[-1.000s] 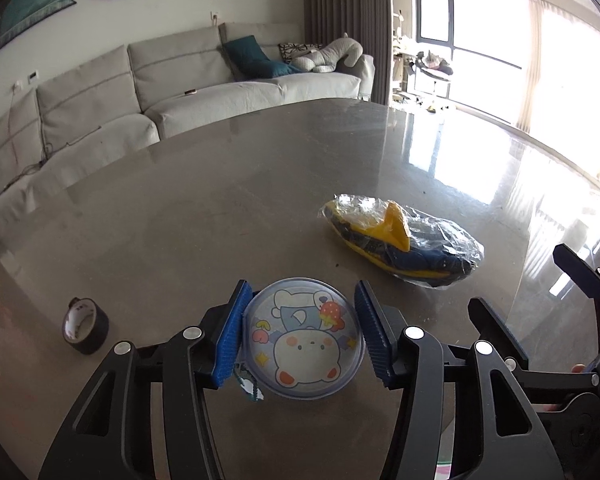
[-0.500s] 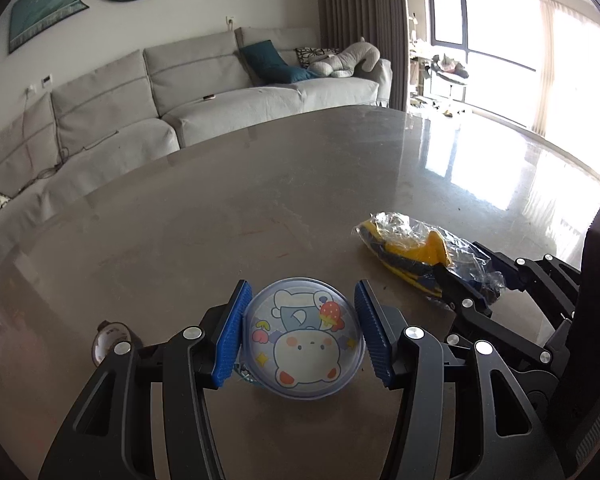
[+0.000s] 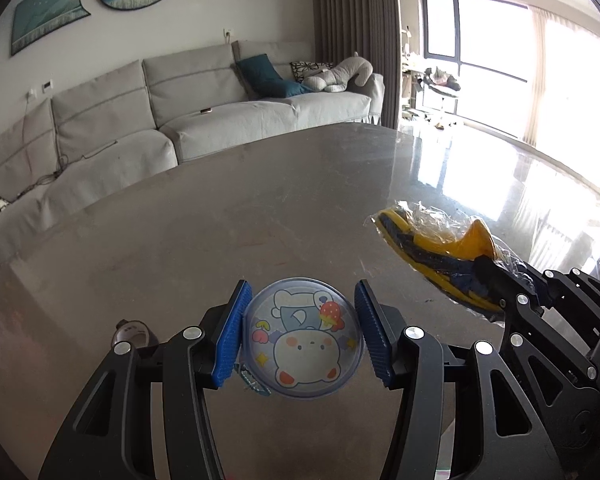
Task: Collect trash
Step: 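Carry the plate and wrapped toy with both grippers over the white bin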
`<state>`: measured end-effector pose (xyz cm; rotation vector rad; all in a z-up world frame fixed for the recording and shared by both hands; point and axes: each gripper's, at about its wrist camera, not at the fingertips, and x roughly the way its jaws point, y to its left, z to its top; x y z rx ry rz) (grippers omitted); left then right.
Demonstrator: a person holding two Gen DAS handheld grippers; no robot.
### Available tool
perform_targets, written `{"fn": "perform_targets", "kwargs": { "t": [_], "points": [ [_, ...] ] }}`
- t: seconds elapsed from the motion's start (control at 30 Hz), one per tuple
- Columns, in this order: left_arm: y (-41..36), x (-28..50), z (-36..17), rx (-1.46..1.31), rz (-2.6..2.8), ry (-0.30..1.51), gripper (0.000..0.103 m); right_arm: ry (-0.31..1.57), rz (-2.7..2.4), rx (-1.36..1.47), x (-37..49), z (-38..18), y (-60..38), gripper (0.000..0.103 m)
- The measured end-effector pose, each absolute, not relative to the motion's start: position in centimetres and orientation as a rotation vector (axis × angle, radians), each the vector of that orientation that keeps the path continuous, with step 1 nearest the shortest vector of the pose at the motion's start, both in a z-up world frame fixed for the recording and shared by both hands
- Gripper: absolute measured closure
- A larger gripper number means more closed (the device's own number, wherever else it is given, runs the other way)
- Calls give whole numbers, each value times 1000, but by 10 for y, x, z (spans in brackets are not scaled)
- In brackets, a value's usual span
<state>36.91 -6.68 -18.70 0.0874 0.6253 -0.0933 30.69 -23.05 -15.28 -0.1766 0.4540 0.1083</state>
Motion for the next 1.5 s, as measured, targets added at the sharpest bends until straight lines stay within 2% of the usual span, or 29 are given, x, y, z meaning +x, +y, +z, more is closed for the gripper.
{"fn": "perform_targets", "kwargs": {
  "t": [0.3, 0.7, 1.1, 1.5],
  "points": [
    [-75, 308, -163, 99, -174, 590, 50, 428, 68, -124, 232, -119, -249, 92],
    [-124, 209, -170, 181, -364, 604, 50, 454, -68, -70, 122, -121, -289, 92],
    [-171, 145, -210, 228, -510, 679, 50, 524, -163, 3, 54, -151, -312, 91],
    [-202, 124, -260, 279, -576, 759, 50, 585, -227, 65, 36, -184, -328, 91]
  ]
}}
